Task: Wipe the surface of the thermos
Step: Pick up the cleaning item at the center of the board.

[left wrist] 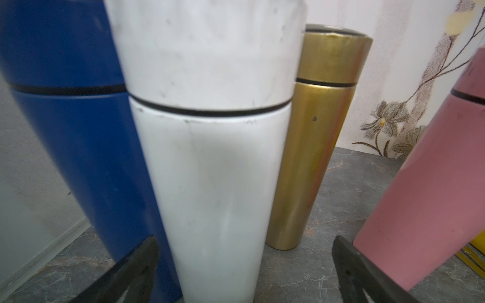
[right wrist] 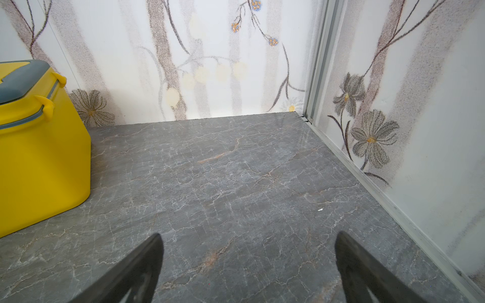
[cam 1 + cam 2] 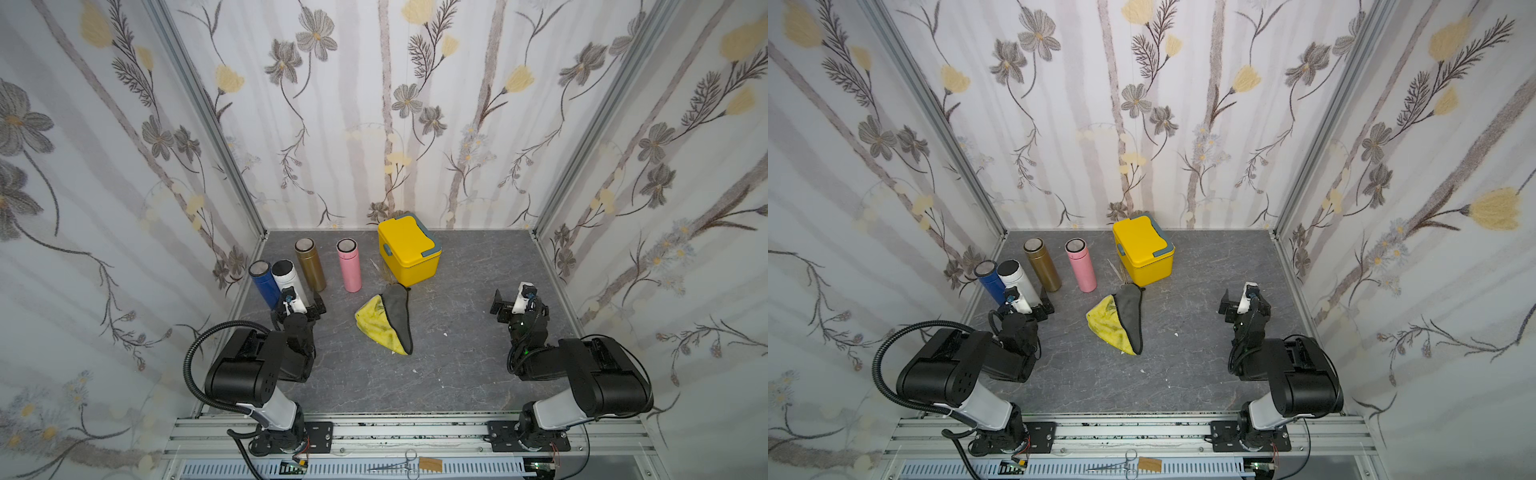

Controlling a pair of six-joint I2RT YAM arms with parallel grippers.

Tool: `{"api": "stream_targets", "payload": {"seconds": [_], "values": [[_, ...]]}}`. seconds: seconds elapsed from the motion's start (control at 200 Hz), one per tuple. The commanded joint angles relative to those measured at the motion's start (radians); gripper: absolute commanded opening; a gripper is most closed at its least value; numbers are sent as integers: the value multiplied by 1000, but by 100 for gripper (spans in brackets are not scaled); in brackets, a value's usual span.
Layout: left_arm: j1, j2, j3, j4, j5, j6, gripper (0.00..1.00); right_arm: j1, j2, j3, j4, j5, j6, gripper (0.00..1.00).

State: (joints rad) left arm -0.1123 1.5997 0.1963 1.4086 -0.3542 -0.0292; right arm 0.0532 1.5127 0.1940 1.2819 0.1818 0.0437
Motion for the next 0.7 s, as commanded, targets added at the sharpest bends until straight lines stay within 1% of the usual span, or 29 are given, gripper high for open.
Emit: {"api": "stream_targets", "payload": {"seconds": [0.0,0.595,0.694], "values": [[0,2,5,35,-8,3,100,-1,-2,2,53,-11,-18,100],[1,1,3,39,-10,3,100,0,-2,-1,53,-10,-19,100],[1,1,-13,67,-11,5,100,0,-3,-7,64,-4,-19,100]]}}
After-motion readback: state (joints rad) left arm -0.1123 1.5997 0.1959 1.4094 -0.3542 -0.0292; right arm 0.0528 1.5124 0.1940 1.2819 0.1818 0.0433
